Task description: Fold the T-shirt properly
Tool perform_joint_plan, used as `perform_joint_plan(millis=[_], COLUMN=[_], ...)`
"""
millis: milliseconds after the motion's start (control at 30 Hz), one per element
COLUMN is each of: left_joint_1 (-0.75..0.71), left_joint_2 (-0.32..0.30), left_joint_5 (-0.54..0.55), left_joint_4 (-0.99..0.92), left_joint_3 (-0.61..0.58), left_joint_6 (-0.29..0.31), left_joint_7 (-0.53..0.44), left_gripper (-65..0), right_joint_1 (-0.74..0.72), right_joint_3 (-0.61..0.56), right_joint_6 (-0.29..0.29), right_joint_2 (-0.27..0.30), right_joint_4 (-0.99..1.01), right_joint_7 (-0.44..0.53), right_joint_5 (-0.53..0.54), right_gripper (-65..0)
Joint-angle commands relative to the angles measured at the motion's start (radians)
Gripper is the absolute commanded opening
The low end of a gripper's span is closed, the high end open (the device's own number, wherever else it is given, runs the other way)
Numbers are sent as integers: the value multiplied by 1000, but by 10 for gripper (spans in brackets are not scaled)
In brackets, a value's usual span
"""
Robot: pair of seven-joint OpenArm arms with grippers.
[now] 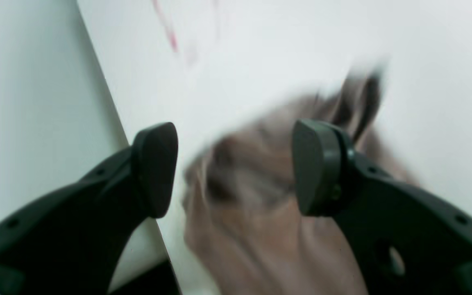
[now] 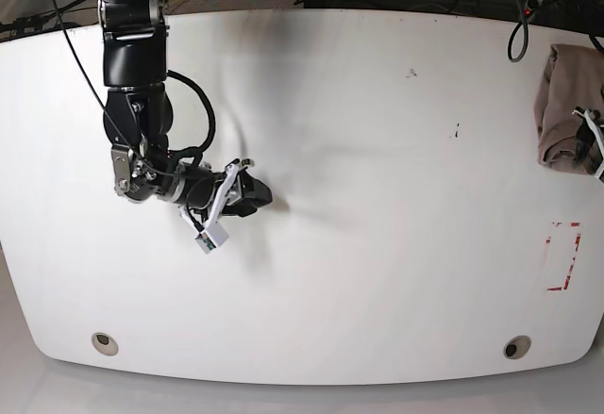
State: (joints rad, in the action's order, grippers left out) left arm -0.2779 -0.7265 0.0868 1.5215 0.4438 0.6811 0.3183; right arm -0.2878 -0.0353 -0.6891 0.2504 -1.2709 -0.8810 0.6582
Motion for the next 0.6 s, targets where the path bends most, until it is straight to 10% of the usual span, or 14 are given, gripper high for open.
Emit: perform_joint_plan(millis=[0,233,567], left_joint_1=[30,168,202], left_joint_2=[44,187,405], left_joint_5=[-2,-51,-187], left_joint_4=[64,73,-201], left_joint_3=[-1,-216,-449], left_joint_6=[-8,-211,-528], left_joint_7=[-6,-34,-508], left_gripper=[-247,-247,-247], right_joint_1=[-8,66,218], right_joint_3=[1,5,48], right_joint_6=[-9,96,303], right_joint_2=[25,46,45], right_joint_4=[-60,-106,-97], right_joint_7=[73,357,873], right_joint_5=[18,-249,-616], right_gripper=[-441,-441,-434])
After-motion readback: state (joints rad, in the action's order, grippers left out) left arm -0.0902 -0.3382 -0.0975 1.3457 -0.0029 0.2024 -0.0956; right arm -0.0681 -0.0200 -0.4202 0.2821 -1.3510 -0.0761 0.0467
